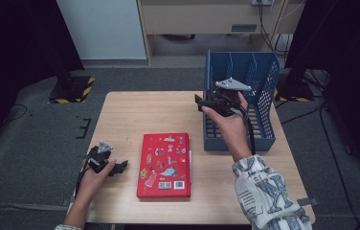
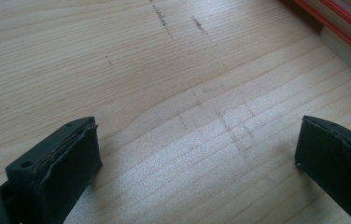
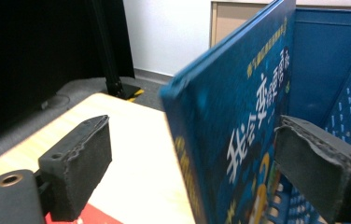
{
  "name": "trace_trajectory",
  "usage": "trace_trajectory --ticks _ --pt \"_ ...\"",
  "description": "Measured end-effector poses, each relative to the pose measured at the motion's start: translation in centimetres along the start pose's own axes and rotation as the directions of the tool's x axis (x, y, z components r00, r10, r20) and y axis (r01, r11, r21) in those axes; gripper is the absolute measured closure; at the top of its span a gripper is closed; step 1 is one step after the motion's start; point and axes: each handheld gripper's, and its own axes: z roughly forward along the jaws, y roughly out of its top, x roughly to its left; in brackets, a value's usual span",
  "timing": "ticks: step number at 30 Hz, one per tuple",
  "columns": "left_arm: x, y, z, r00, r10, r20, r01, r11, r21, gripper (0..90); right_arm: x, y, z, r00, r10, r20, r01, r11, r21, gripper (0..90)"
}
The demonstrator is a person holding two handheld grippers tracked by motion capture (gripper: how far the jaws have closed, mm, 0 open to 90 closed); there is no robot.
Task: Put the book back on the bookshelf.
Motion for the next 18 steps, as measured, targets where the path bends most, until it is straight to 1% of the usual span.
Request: trace_trajectory --ticks 3,5,7,11,13,16,18 --pt "0.0 0.0 0.0 1.0000 0.000 0.000 0.000 1.0000 0.000 0.0 0.2 -0.7 -0.6 0.9996 -0.027 -0.011 0.027 1.000 0.011 8.1" --pt "0.0 0.0 0.0 1.0000 0.000 0.000 0.000 1.0000 0.000 0.0 0.3 -1.2 -0.9 0.9992 -0.034 -0.022 0.035 0.999 0.031 6.6" --pt "0.0 0.0 0.0 1.0000 0.000 0.000 0.000 1.0000 0.000 0.0 0.5 -1.9 -1.4 0.9980 -0.054 -0.031 0.056 0.997 0.046 6.0" --pt "0.0 0.0 0.0 1.0000 -0.004 -0.002 0.004 1.0000 0.000 0.0 0.8 -3.4 -2.3 0.9937 -0.094 -0.061 0.098 0.993 0.061 5.4" --pt "0.0 0.0 0.0 1.0000 -0.004 -0.002 0.004 1.0000 0.000 0.0 1.0 -4.4 -2.9 0.9905 -0.115 -0.075 0.120 0.991 0.066 5.4" --pt "0.0 0.0 0.0 1.0000 -0.004 -0.002 0.004 1.0000 -0.001 0.0 1.1 -6.1 -3.7 0.9862 -0.133 -0.099 0.141 0.987 0.078 5.4" --pt "0.0 0.0 0.0 1.0000 -0.003 -0.002 0.003 1.0000 -0.001 0.0 1.0 -7.1 -4.1 0.9857 -0.131 -0.106 0.140 0.986 0.088 5.7"
